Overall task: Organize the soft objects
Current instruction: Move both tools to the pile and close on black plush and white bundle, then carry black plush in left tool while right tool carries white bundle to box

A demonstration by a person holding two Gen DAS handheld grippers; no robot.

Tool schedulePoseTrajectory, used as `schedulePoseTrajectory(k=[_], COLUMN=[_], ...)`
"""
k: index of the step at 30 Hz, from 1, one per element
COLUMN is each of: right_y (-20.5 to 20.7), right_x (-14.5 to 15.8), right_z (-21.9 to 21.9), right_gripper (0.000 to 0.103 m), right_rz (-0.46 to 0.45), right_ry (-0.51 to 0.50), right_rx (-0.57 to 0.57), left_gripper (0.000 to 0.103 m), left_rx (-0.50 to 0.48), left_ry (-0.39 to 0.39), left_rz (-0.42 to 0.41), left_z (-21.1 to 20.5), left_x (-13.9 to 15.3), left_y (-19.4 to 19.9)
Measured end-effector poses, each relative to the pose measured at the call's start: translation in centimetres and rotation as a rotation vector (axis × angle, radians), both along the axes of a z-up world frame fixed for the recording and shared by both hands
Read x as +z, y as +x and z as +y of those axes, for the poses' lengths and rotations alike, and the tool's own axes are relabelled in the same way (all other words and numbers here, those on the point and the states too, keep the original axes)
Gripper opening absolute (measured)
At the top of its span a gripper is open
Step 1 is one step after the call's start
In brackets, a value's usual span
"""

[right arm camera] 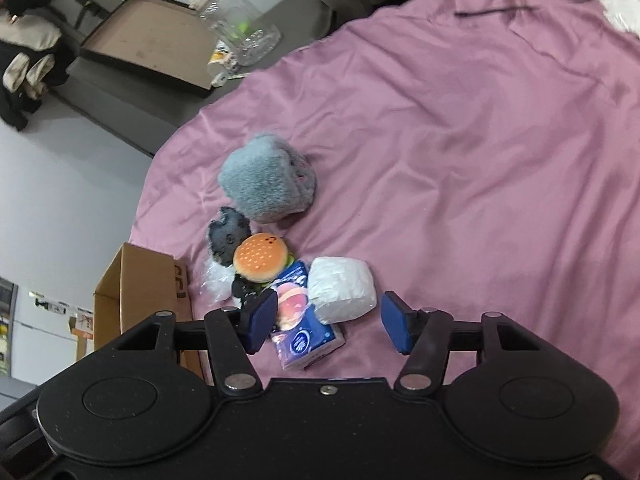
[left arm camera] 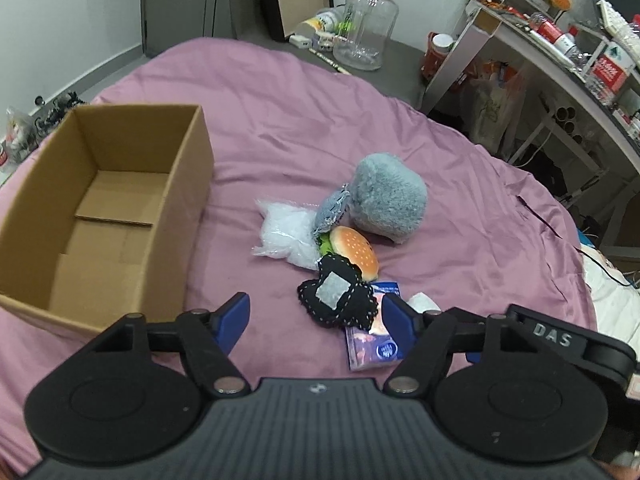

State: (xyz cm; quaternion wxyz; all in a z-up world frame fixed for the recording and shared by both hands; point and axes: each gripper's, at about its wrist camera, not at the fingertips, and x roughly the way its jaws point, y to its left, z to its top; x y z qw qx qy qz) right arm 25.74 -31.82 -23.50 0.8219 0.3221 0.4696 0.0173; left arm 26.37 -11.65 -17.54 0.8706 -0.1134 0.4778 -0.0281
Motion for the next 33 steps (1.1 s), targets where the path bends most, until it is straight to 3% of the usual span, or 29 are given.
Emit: schedulePoseTrajectory(k=[10, 16, 21, 24, 33], right_y=[1.6, 2.9, 3.9, 4.0, 2.5], right_x=[-2.6, -3.9, -4.7, -4.7, -2.6], right_z=[-0.6, -0.2, 0.1, 0.1, 1.1], right_gripper=[0.053, 0.046, 0.045, 0.045, 0.044], right_rz=[0.058, 0.096, 0.104, 0.102, 0.059], right_ry=[0.086, 0.070, 0.055, 0.053, 0.007], right_rx=[-0.011, 0.000, -0.002, -0.005, -0.006], left_gripper=[0.072, 0.070, 0.049, 0.042, 0.041], left_rx=[0.060, 0.102, 0.149, 0.161, 0.143], left_ry=[-0.035, -0.044, -0.066, -0.079, -0.130], left_rz=[0.057, 0.121, 0.209, 0.215, 0.169], left_z=[-0.3, -0.7, -0.5, -0.3, 1.1], left_x=[-3.4, -5.4, -7.0, -6.8, -4.5], left_y=[3.4, 5.5, 6.3, 6.3, 4.0])
